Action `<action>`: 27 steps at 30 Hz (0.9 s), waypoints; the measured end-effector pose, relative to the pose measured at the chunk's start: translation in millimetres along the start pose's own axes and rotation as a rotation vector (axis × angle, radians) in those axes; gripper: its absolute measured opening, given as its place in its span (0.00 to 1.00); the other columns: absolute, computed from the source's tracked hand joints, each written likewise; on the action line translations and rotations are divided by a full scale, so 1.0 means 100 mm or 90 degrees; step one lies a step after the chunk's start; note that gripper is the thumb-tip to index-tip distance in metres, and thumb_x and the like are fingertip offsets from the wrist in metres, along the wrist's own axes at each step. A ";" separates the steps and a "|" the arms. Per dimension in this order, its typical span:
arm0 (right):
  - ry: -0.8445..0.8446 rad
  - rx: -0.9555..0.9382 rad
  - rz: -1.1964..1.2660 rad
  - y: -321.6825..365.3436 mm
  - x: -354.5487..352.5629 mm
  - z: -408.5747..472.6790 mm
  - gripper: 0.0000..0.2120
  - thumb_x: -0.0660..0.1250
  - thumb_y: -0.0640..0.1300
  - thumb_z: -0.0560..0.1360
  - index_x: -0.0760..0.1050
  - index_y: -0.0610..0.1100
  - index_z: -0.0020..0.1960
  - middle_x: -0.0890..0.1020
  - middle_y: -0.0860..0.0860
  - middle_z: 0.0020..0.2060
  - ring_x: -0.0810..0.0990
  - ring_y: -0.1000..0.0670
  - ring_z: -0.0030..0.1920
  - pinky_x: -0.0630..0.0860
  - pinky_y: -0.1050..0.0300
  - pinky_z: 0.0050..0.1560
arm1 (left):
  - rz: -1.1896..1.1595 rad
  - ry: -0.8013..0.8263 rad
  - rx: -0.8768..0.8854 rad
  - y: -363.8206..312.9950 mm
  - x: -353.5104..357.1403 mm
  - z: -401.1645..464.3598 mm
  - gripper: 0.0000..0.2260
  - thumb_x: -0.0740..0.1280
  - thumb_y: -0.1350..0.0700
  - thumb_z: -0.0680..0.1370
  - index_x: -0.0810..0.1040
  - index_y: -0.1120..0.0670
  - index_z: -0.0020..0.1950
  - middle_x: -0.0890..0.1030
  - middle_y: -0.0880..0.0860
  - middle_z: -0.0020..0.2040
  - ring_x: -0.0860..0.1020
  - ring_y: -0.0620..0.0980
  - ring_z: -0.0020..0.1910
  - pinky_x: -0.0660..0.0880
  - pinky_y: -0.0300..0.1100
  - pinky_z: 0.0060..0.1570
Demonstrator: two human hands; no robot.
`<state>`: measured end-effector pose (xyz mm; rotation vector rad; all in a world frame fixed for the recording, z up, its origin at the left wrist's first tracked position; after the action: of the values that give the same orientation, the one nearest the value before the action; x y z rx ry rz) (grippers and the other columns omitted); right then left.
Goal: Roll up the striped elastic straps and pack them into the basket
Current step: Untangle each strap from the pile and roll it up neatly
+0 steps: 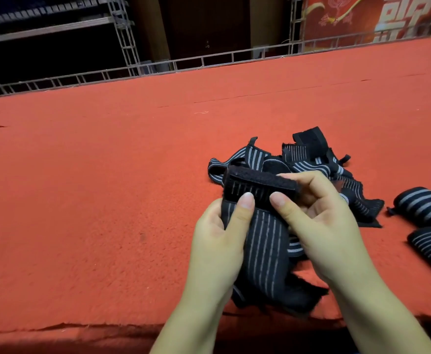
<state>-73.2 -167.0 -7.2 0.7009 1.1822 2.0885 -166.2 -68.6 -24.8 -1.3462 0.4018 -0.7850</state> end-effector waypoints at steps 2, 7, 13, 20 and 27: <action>0.005 -0.006 -0.016 0.01 -0.01 -0.01 0.08 0.69 0.44 0.70 0.76 0.49 0.49 0.84 0.54 0.44 0.81 0.57 0.46 0.76 0.61 0.46 | -0.028 -0.011 -0.005 -0.03 -0.01 0.01 0.16 0.69 0.45 0.73 0.81 0.58 0.45 0.84 0.58 0.42 0.81 0.53 0.40 0.76 0.49 0.42; 0.025 -0.019 -0.097 0.02 0.01 -0.01 0.09 0.70 0.46 0.69 0.76 0.54 0.48 0.83 0.55 0.44 0.80 0.57 0.45 0.77 0.58 0.49 | -0.079 -0.045 -0.026 -0.05 -0.02 0.00 0.19 0.70 0.38 0.70 0.82 0.55 0.38 0.82 0.56 0.35 0.79 0.51 0.35 0.75 0.44 0.35; 0.067 -0.046 -0.157 0.07 0.04 -0.04 0.13 0.74 0.39 0.69 0.77 0.54 0.47 0.82 0.58 0.44 0.80 0.60 0.42 0.72 0.71 0.46 | -0.020 -0.070 0.006 -0.10 -0.06 0.03 0.21 0.70 0.32 0.68 0.82 0.50 0.34 0.79 0.50 0.31 0.76 0.45 0.31 0.72 0.38 0.31; 0.148 0.051 -0.076 0.04 0.02 -0.05 0.15 0.76 0.44 0.65 0.79 0.56 0.50 0.82 0.58 0.47 0.83 0.57 0.48 0.78 0.65 0.46 | -0.050 -0.051 0.001 -0.07 -0.10 0.06 0.17 0.69 0.45 0.72 0.81 0.60 0.42 0.83 0.57 0.36 0.80 0.50 0.35 0.76 0.40 0.33; 0.176 0.207 0.030 -0.08 0.04 -0.05 0.31 0.72 0.69 0.61 0.79 0.51 0.55 0.84 0.51 0.41 0.82 0.56 0.41 0.81 0.58 0.38 | -0.062 0.000 0.039 -0.05 -0.09 0.06 0.21 0.68 0.44 0.66 0.80 0.60 0.48 0.85 0.58 0.43 0.82 0.54 0.42 0.79 0.44 0.41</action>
<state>-77.7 -163.5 -16.1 0.5992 1.6995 2.1034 -169.8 -58.4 -20.2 -1.3150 0.3117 -0.8715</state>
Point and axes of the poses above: each hand's wrist, its own z-axis towards the middle knuckle, its own x-axis out of the palm, y = z × x, the point moved 4 cm from there along z, towards the middle knuckle
